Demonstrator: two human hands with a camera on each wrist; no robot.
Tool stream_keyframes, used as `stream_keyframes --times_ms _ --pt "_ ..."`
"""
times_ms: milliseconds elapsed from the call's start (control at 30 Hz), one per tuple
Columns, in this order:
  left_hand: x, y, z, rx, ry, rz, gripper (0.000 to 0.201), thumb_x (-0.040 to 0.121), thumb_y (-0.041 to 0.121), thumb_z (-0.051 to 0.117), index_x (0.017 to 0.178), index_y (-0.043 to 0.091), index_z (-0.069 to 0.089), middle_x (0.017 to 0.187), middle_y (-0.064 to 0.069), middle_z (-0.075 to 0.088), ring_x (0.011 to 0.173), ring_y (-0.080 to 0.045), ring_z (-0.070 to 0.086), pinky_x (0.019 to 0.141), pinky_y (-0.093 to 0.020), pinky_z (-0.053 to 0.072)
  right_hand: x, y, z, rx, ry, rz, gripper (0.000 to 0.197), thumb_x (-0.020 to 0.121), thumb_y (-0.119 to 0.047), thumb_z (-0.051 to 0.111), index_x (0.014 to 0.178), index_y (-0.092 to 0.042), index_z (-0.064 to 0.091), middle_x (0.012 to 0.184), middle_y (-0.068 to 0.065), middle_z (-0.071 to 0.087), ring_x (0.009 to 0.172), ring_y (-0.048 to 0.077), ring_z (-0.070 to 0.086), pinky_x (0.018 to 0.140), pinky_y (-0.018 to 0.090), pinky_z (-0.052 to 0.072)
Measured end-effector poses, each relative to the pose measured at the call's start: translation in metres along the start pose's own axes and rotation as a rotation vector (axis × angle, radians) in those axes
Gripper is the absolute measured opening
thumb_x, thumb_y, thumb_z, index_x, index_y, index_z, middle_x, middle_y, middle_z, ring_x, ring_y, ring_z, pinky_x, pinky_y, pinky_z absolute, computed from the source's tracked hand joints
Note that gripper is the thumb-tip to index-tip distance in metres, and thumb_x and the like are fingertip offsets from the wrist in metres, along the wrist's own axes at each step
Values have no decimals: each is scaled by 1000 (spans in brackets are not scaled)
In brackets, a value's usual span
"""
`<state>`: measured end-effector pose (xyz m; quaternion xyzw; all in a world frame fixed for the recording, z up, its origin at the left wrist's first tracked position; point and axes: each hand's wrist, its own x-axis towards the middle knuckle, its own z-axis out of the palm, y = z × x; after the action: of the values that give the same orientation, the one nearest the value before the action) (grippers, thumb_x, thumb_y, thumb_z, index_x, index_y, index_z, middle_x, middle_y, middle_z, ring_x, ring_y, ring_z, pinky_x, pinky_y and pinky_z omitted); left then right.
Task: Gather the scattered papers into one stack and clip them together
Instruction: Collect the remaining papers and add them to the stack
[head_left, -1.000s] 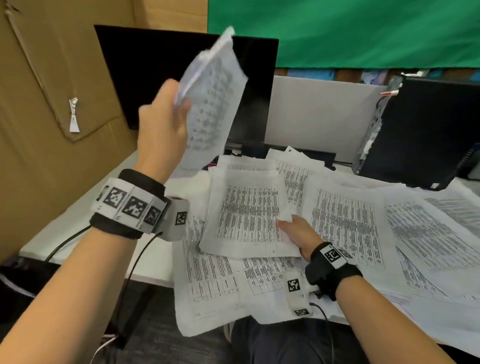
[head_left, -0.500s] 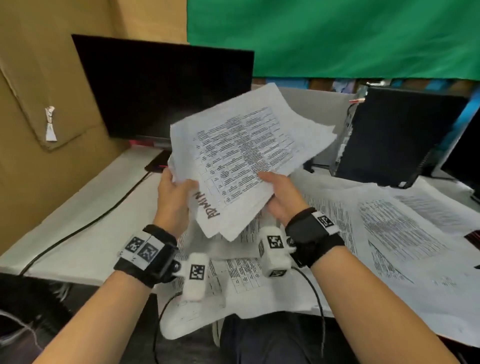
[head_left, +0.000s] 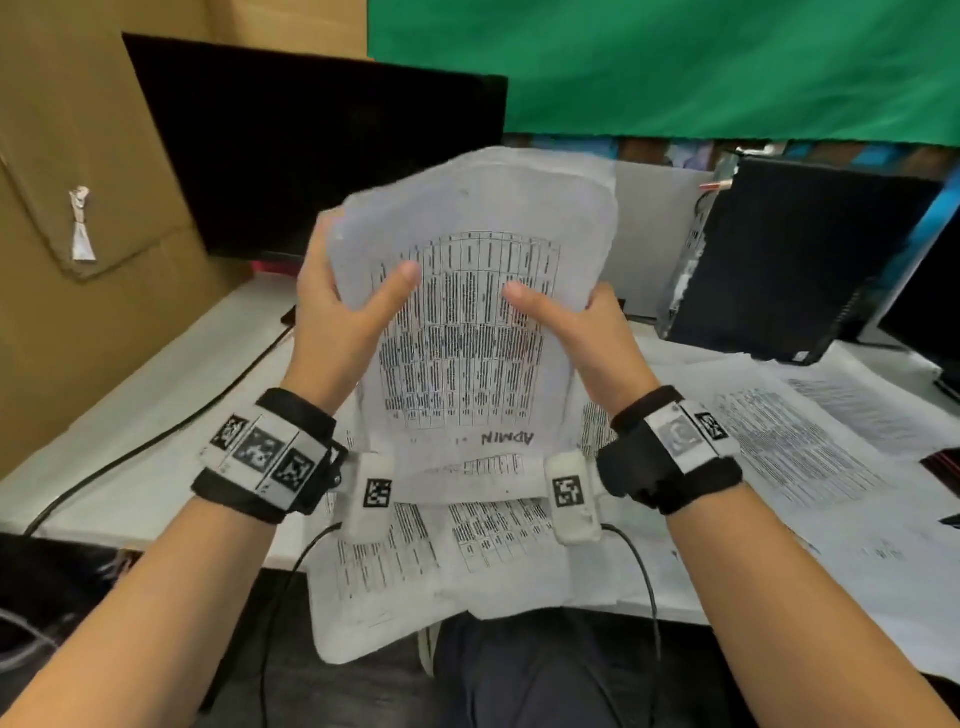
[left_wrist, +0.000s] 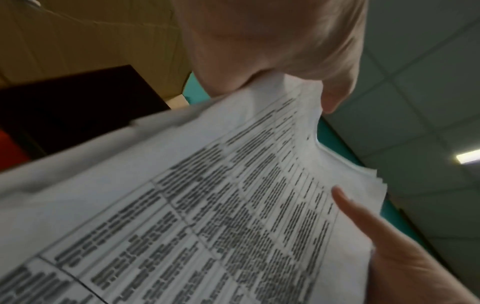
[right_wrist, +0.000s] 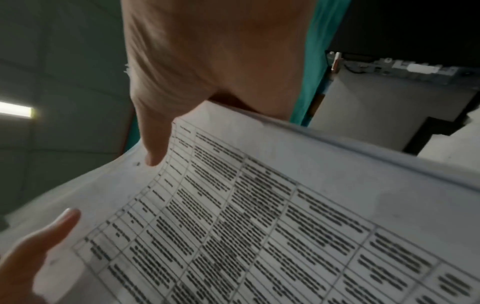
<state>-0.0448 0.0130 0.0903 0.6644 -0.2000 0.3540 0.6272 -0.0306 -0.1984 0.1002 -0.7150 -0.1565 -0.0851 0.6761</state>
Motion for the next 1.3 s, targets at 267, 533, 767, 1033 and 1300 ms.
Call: stream_keyframes --times_ms 267,533,767,1033,1300 --pt "-39 -33 1 369 -515 -662 51 91 29 59 137 14 42 135 5 53 121 -10 53 103 -35 37 -21 62 1 -57 -6 343 43 84 -32 74 123 -19 60 120 -1 67 118 18 60 108 38 40" --pt "-39 -65 0 321 -358 -844 86 75 75 51 138 15 47 132 -5 57 120 -20 54 103 -42 41 -18 95 7 -14 -138 573 48 83 -27 76 126 -16 57 123 -3 65 112 15 61 107 38 39" --pt "-51 -99 -3 528 -21 -915 58 94 48 48 127 2 40 120 -11 54 105 -28 55 84 -32 42 -11 91 0 -1 2 506 16 92 -11 65 108 -8 65 106 15 72 89 25 72 79 34 60" --pt "-58 -112 8 955 -344 -1144 52 100 31 36 141 0 25 146 -21 26 133 -39 29 109 -42 29 8 124 9 -500 -109 726 57 77 -21 70 125 3 49 115 12 64 104 28 64 89 34 55" --pt "-54 -108 3 550 -326 -1131 58 103 36 33 148 3 15 151 -18 30 134 -35 35 106 -42 36 12 135 17 -412 -85 754 44 97 -19 55 131 9 51 111 14 59 92 21 50 83 32 48"
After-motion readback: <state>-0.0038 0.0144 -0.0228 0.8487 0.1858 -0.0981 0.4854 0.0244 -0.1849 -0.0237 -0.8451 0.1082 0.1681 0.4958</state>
